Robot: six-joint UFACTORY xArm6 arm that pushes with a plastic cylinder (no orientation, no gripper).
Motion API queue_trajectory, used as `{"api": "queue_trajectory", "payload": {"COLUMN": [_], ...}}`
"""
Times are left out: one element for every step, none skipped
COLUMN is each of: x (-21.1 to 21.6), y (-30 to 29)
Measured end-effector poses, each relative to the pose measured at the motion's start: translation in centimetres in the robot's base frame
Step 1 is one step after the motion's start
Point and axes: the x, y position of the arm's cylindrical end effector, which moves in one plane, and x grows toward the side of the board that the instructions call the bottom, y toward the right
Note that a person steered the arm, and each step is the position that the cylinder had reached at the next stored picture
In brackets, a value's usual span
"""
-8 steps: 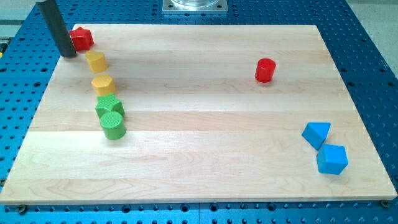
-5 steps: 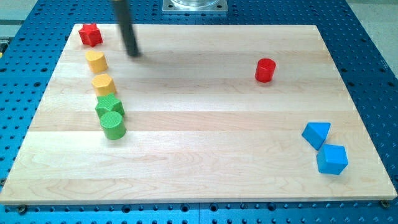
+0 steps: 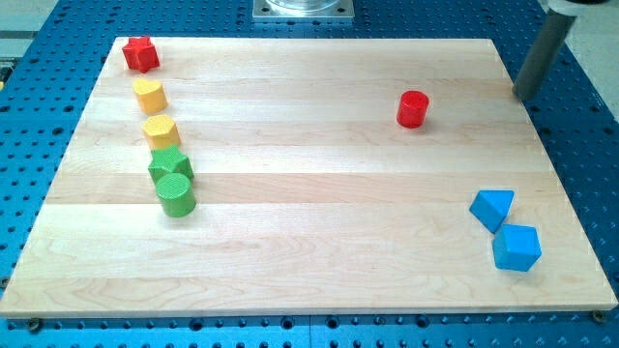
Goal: Drag the red circle into the red star
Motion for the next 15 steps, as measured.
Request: {"api": "queue_trajectory", "payload": {"x": [2.7,2.1,1.8,2.3,1.9,1.6,1.6,1.6,1.8,4.6,4.4,4.0,5.1,5.9,3.9], "y": [-4.6,-8.7,-7.7,-10.8,-20.6,-27.0,-24.1,-22.3,-16.7,-18.9,-25.2,-32.2,-29.8,-34.6,-40.0]}}
